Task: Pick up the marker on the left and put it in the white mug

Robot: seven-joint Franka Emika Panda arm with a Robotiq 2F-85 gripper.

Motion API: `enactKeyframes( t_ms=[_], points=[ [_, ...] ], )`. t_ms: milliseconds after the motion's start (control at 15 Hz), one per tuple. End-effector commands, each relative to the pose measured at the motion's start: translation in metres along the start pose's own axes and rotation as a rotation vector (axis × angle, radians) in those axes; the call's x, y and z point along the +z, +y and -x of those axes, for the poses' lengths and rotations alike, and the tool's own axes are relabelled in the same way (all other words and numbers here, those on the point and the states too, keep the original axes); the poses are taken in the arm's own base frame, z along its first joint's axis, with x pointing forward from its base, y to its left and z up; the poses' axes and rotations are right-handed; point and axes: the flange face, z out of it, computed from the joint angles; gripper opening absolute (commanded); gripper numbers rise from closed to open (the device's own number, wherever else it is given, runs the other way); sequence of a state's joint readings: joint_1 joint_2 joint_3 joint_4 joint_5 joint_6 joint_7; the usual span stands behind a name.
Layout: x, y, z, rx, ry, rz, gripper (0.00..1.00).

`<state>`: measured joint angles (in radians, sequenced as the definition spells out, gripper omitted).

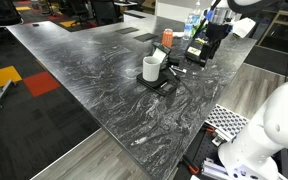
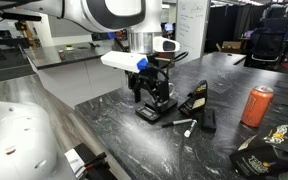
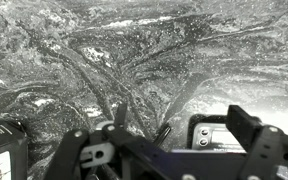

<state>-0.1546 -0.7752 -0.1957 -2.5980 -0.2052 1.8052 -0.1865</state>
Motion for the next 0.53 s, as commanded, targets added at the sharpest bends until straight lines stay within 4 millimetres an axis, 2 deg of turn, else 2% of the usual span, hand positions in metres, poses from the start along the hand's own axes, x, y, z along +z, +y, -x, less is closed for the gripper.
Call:
enactKeyframes(
  t_ms=[0, 200, 467],
  points=[
    [0.001, 0.003, -0.011, 0.021, -0.011, -0.01, 1.0],
    [0.001, 0.011, -0.029, 0.113, 0.029, -0.016, 1.0],
    [0.008, 0.024, -0.069, 0.23, 0.096, -0.051, 1.0]
  ],
)
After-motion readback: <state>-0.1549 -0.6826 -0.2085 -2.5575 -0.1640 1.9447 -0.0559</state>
